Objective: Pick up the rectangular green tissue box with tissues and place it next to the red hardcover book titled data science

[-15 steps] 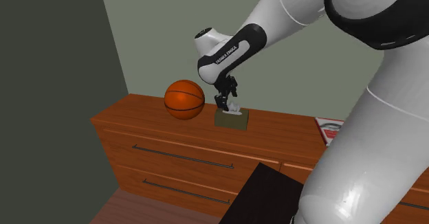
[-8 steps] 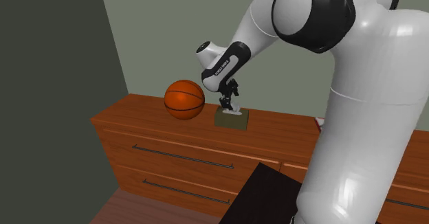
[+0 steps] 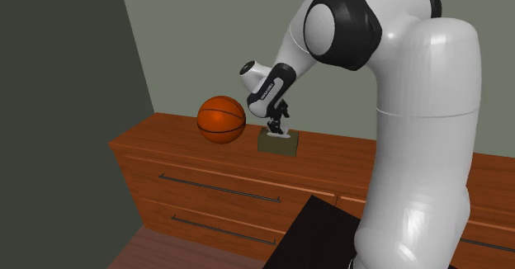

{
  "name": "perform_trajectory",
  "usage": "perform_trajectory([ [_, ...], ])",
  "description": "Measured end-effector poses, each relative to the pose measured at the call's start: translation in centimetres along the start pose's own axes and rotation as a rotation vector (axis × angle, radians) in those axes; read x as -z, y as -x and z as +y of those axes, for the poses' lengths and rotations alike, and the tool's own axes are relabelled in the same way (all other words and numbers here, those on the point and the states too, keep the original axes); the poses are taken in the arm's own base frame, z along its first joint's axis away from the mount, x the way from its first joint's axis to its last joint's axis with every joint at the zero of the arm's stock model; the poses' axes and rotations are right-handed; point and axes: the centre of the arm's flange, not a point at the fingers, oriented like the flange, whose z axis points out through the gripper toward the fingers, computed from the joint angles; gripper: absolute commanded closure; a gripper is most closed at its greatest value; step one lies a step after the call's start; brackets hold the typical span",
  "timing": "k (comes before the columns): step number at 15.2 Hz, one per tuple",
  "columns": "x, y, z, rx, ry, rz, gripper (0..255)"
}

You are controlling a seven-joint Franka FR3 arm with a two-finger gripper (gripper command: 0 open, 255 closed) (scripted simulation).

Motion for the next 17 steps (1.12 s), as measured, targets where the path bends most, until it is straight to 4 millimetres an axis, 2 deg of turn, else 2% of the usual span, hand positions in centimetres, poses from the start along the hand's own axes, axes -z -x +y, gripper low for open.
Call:
perform_trajectory([
  [3, -1.7, 0.0, 0.1, 0.000, 0.000, 0.000, 0],
  [9, -1.9, 0.0, 0.0, 0.000, 0.000, 0.000, 0],
  [10, -2.0, 0.0, 0.0, 0.000, 0.000, 0.000, 255],
  [17, -1.8, 0.0, 0.2, -0.002, 0.003, 0.003, 255],
])
